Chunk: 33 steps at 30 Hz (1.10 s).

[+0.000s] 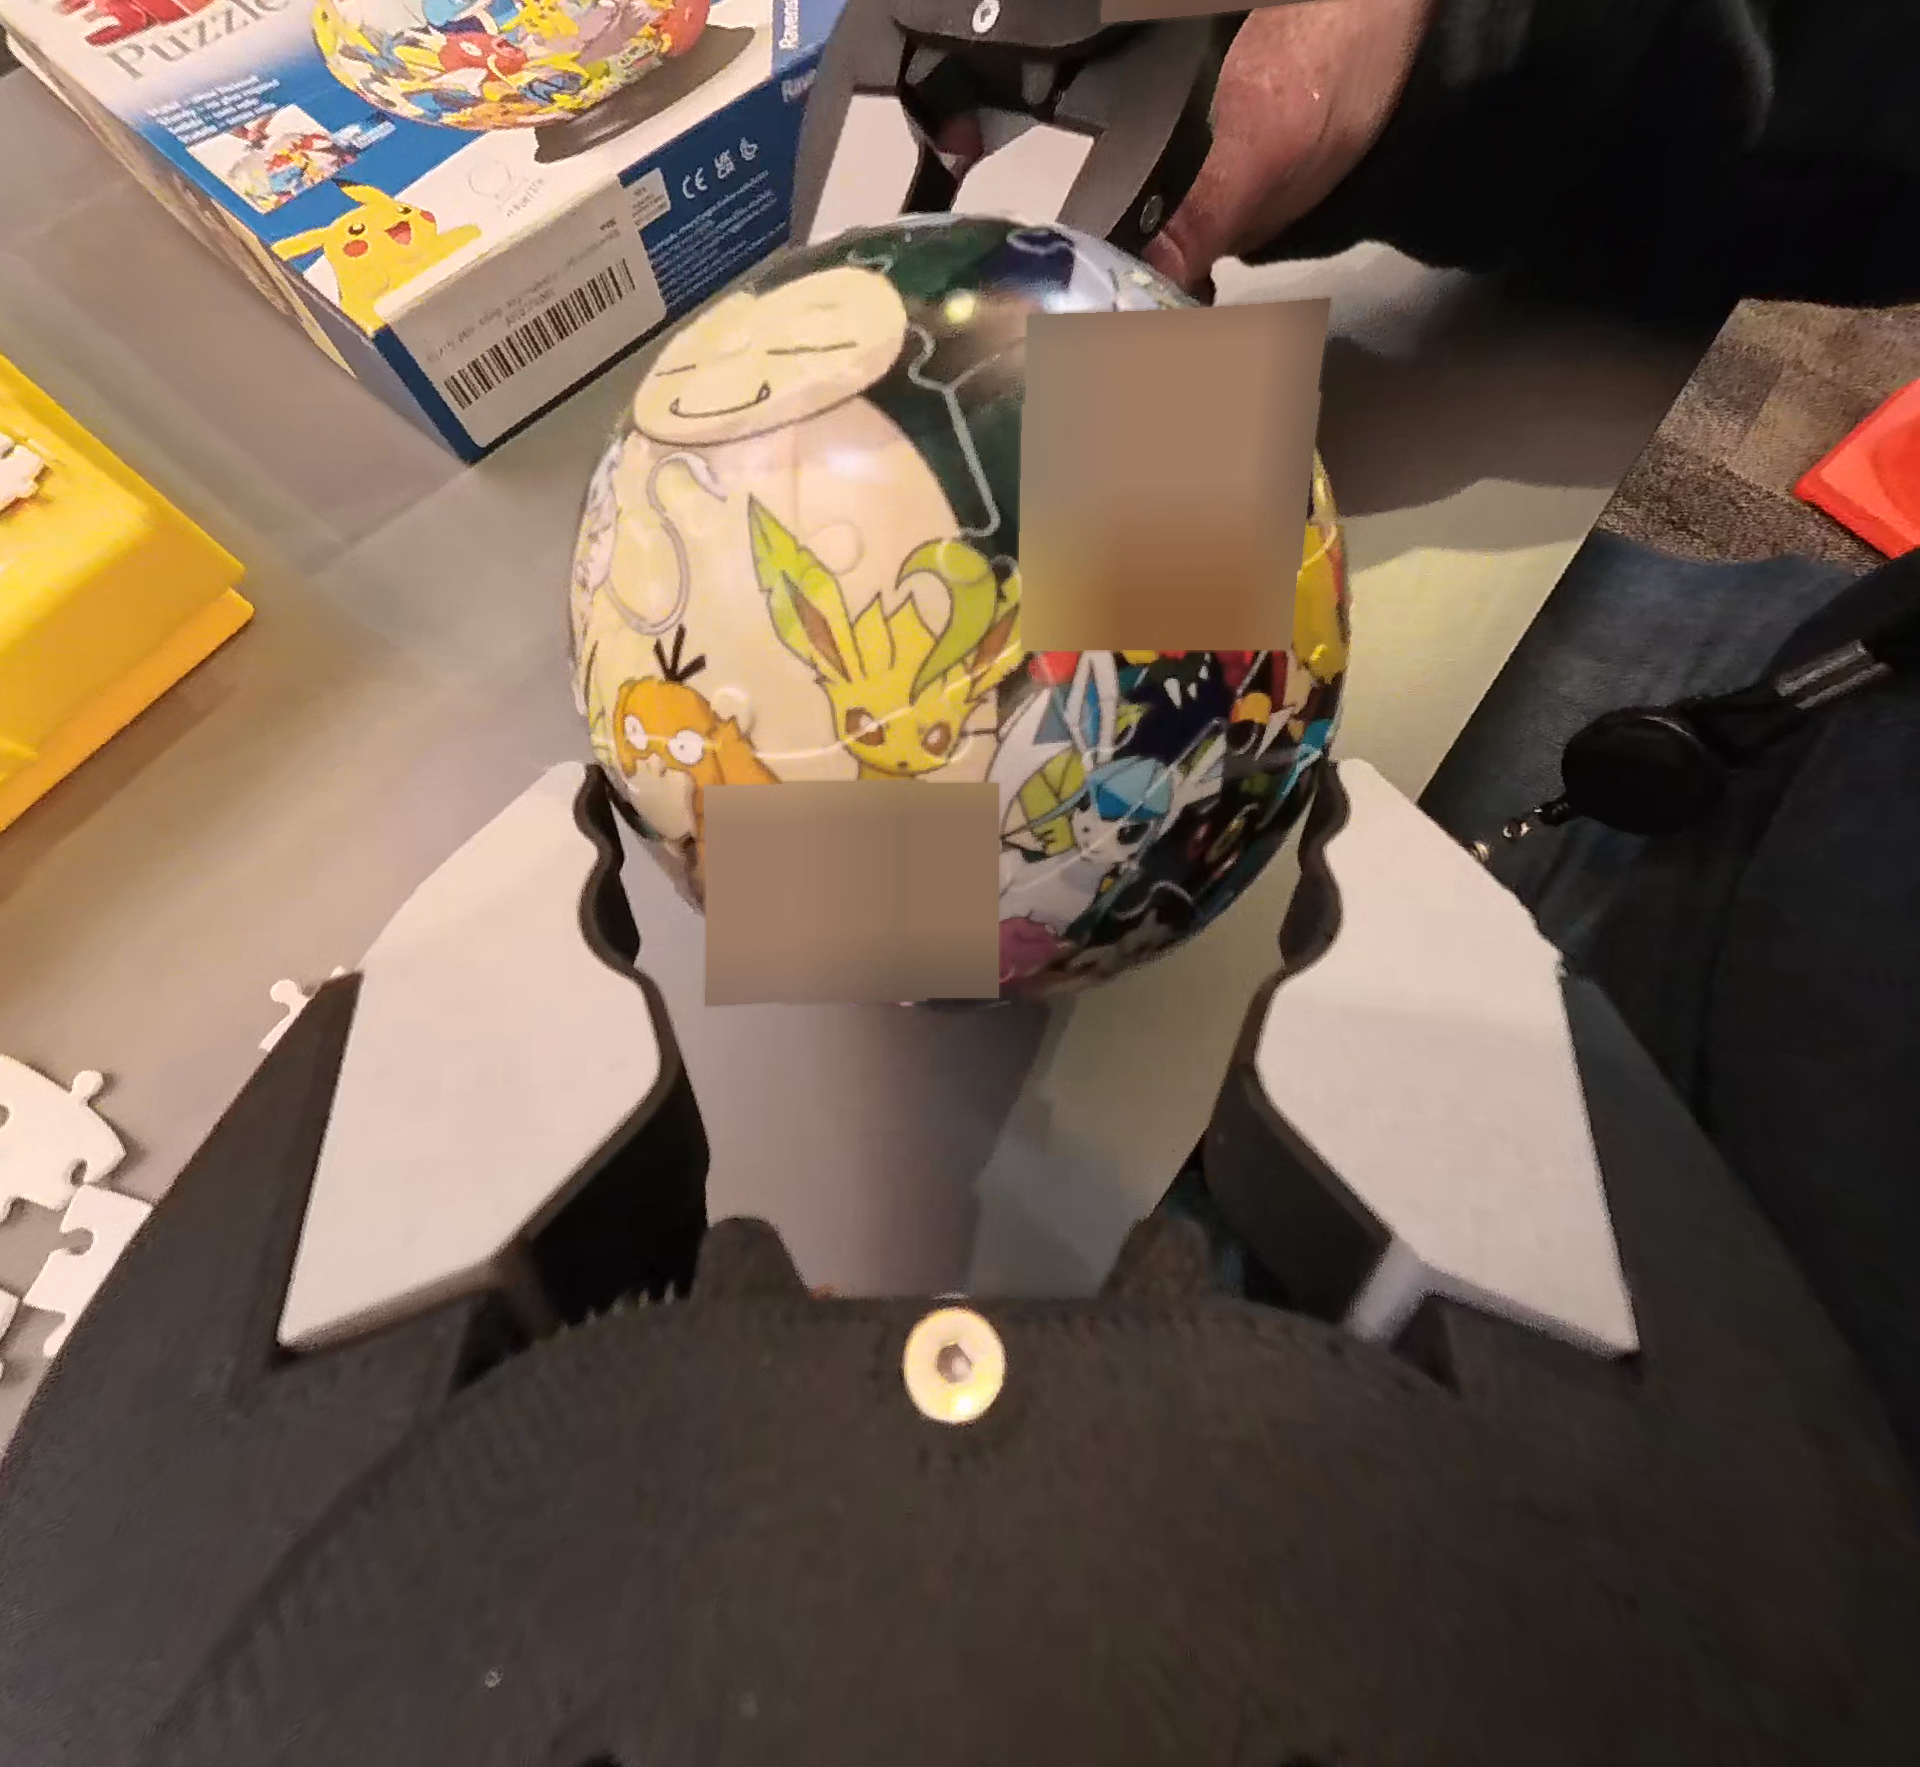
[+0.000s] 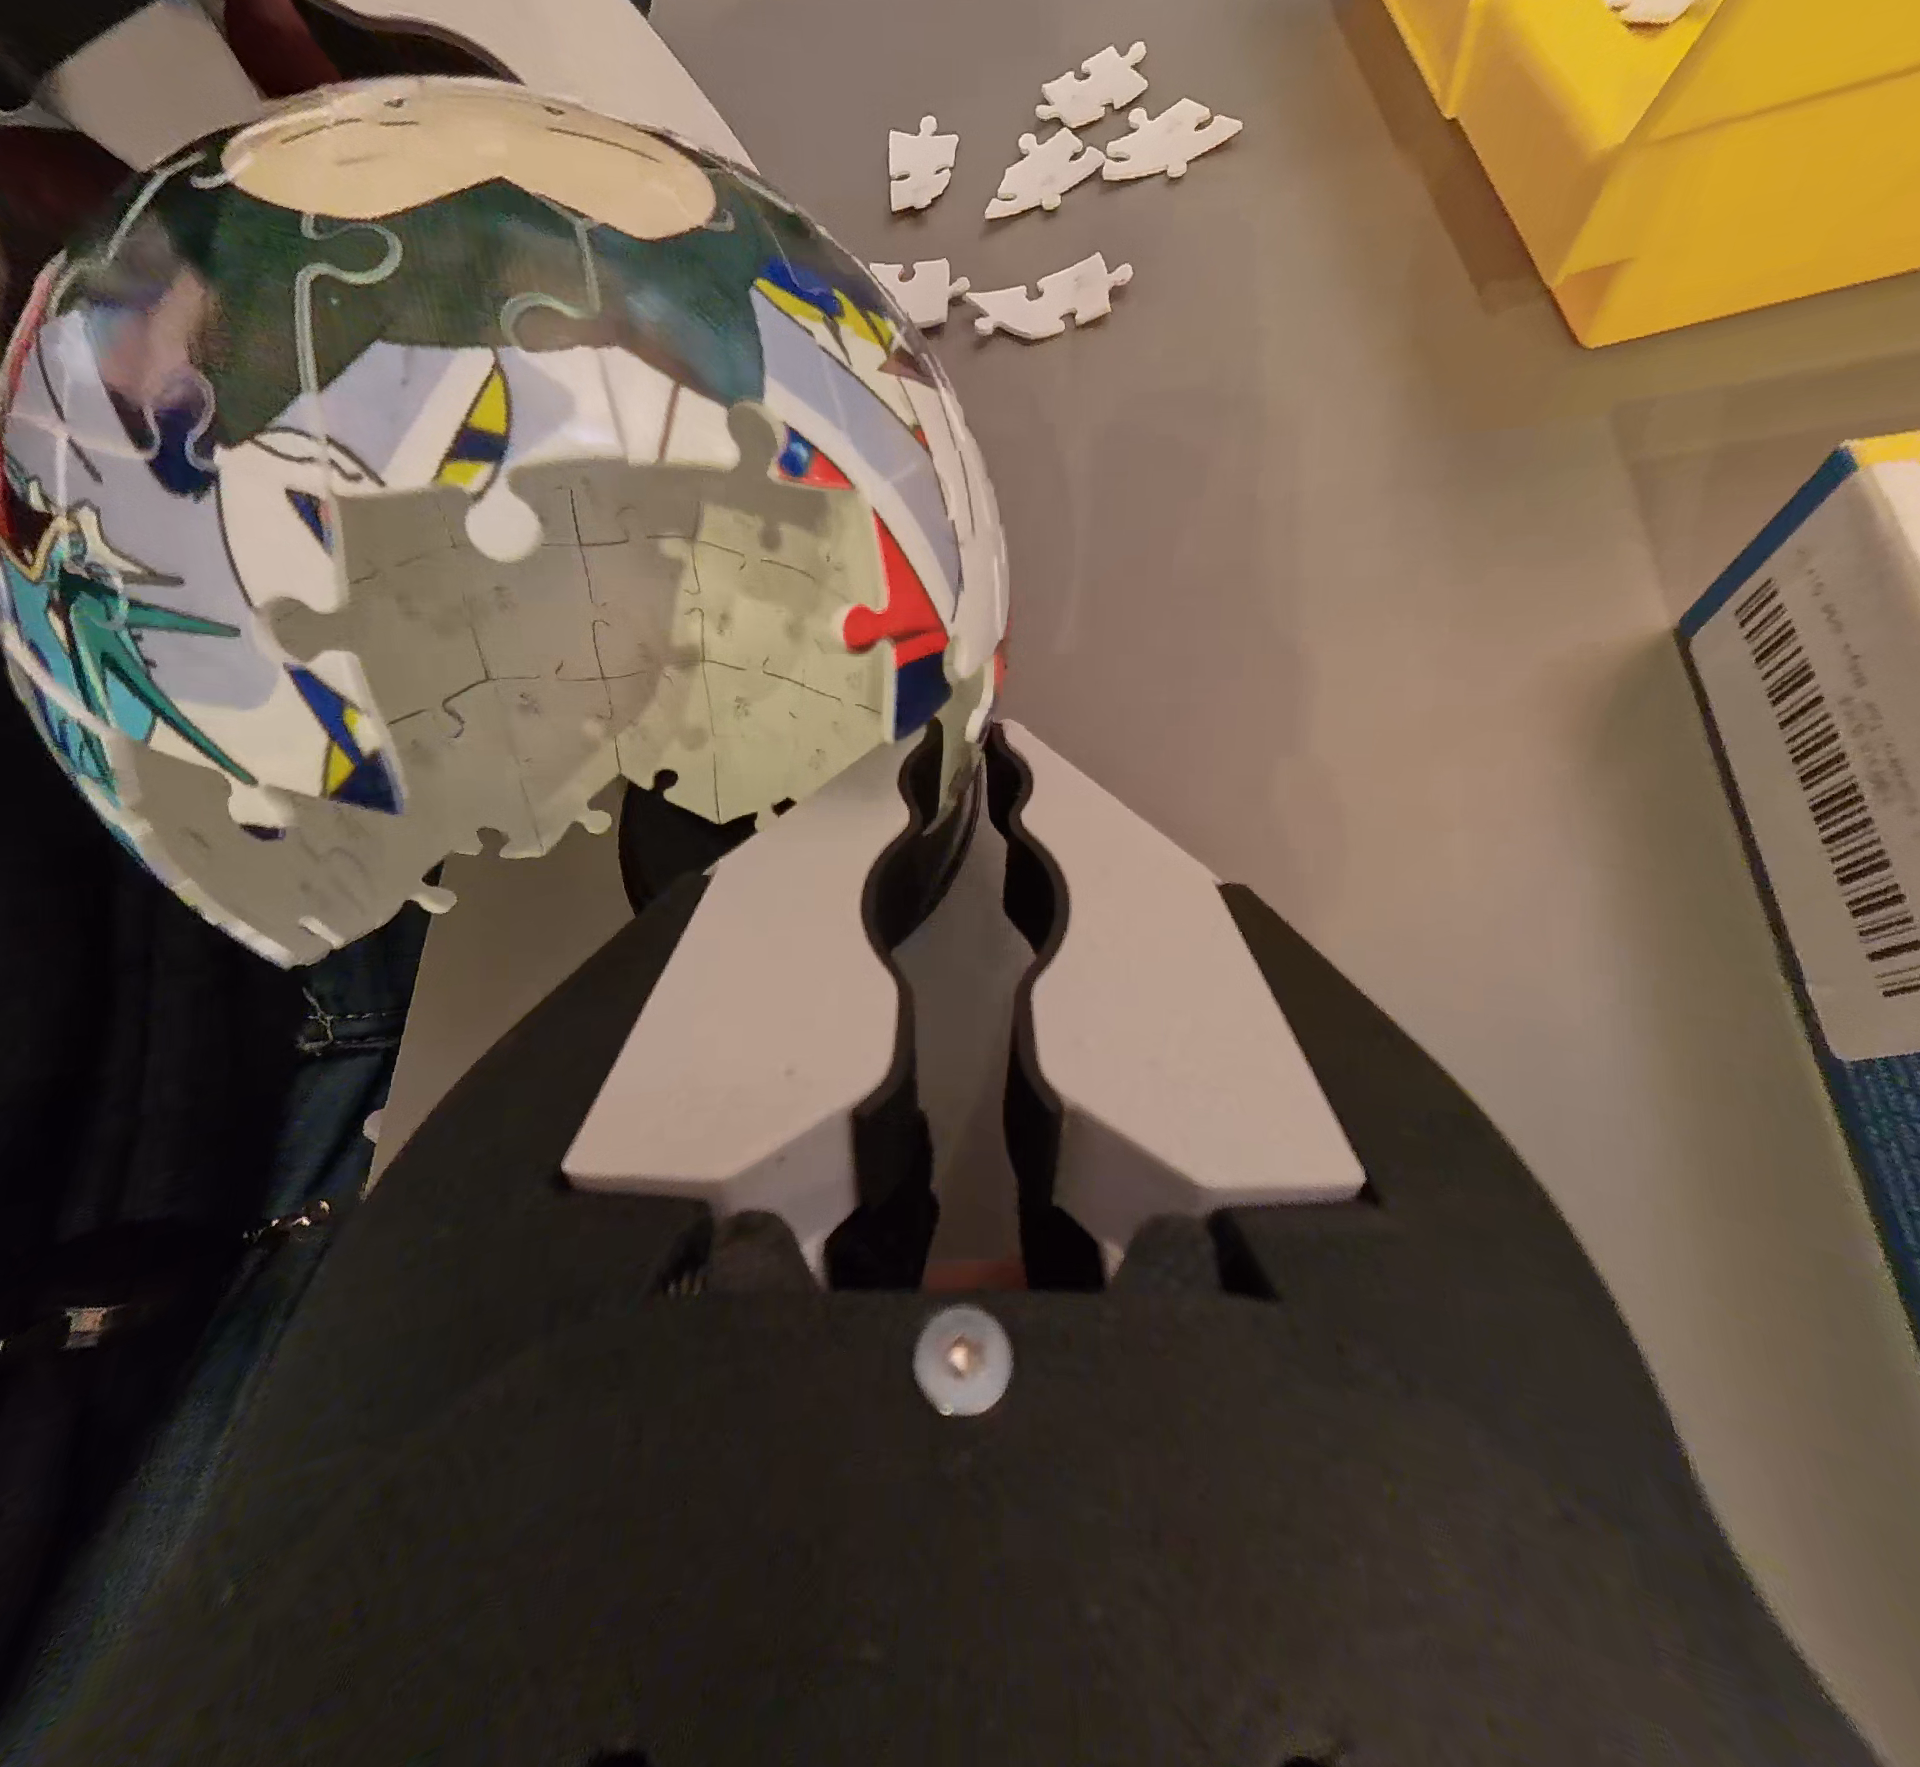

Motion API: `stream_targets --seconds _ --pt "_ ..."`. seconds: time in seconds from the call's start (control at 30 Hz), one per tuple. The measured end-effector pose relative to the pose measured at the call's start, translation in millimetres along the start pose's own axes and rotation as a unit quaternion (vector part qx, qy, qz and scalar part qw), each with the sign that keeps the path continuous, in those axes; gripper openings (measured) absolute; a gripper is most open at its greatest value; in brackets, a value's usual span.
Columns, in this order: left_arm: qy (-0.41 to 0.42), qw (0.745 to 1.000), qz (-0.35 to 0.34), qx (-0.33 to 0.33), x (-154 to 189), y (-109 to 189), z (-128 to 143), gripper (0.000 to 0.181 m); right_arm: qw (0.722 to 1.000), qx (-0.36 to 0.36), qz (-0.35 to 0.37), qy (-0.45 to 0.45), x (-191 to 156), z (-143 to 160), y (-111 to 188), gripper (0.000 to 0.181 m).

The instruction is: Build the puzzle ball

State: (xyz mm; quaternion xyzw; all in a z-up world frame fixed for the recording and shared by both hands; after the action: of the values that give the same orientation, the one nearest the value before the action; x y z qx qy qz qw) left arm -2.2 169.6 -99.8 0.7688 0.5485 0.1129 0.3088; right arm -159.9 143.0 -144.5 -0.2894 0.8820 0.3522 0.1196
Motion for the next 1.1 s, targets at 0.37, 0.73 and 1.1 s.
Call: stream_targets --seconds 0.37,0.73,1.1 --pt "-0.004 1.000 0.012 0.005 1.9 -6.8 -1.2 0.122 1.000 0.004 0.001 -0.015 2.5 5.4 1.5 0.008" --pt "0.016 1.000 0.003 0.020 -11.5 16.0 5.9 0.129 1.000 0.016 0.000 -0.025 5.2 4.6 6.8 0.015" --pt "-0.001 0.984 -0.071 -0.161 -141.5 82.7 117.2 0.075 0.998 0.036 0.000 -0.044 11.4 8.4 18.3 0.017"
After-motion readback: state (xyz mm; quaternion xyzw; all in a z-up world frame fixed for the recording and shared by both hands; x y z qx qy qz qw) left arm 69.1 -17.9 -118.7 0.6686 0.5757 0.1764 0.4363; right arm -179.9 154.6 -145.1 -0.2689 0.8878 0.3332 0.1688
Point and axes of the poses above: each gripper's, where its closed fingertips meet, y back along the fingers, z out of its underside, x = y × z across the jaws, the point moved 7 cm from there along y, back along the fingers, and after that the axes turned 13 degrees about -y, right-handed, at the moved point
